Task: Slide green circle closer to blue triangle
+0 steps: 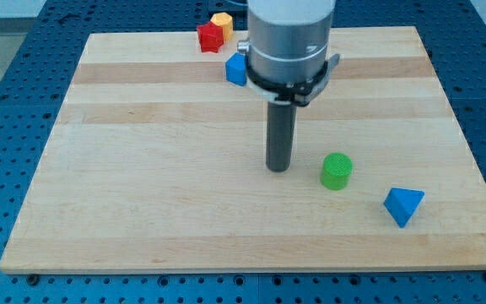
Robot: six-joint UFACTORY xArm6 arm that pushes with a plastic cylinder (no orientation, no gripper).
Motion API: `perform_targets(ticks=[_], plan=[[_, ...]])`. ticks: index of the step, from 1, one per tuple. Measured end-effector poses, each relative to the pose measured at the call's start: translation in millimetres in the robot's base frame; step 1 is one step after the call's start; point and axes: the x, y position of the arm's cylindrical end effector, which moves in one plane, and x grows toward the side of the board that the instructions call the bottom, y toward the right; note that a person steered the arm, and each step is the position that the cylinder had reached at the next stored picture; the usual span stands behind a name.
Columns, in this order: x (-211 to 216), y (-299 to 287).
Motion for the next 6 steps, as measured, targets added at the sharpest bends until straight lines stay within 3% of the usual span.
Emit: perform_targets(ticks=[3, 6], plan=[[12.9, 51.2], [-16.5, 113.9]])
